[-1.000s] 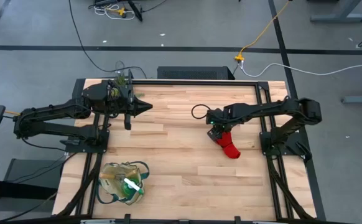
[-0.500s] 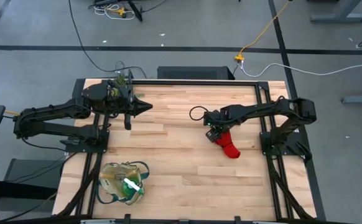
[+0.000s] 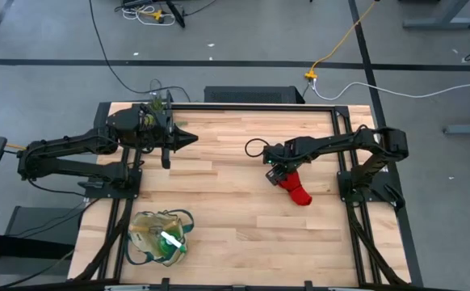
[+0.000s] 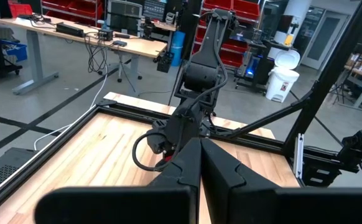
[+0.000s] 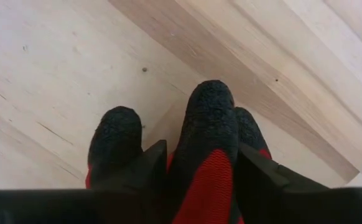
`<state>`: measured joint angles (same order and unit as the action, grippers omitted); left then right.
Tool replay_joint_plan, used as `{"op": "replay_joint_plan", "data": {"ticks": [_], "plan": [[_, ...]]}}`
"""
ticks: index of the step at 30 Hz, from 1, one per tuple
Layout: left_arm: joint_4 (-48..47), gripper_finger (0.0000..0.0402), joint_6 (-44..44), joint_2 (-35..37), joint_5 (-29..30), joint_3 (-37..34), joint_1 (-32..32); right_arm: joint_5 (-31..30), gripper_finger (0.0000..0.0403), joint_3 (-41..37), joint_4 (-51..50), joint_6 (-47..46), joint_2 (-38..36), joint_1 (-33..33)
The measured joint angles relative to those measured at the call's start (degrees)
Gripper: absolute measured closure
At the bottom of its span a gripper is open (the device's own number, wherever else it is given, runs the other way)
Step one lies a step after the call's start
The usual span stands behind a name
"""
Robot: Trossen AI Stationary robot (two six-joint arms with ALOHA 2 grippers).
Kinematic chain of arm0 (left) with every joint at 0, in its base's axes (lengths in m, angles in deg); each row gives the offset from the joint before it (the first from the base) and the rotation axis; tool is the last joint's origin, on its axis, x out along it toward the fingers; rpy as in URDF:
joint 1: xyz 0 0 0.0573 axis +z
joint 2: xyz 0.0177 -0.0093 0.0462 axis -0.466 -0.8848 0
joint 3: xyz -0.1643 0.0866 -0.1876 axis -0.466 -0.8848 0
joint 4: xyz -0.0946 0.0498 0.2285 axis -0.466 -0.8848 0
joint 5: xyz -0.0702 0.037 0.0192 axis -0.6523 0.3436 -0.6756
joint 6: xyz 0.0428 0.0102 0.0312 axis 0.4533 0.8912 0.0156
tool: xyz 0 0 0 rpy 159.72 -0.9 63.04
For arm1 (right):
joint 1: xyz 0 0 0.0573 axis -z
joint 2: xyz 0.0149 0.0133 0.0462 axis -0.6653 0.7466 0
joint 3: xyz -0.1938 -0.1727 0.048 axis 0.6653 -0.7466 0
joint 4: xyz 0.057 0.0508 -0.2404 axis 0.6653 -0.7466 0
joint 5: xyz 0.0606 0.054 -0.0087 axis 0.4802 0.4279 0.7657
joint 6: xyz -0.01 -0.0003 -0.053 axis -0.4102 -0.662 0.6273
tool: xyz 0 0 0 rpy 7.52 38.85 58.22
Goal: Pick & Place Garden tools in Gardening bag
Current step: Put the red gloves into the white gardening bag
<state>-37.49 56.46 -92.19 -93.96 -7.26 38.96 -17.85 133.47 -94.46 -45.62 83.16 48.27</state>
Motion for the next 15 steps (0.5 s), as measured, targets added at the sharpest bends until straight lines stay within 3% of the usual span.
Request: {"op": "replay_joint_plan", "data": {"ticks": [15], "plan": [[0.01,0.0388,0.02,0.0,0.0,0.0,0.0,0.04,0.0327,0.0,-0.04,-0.11,0.0,-0.02]]}}
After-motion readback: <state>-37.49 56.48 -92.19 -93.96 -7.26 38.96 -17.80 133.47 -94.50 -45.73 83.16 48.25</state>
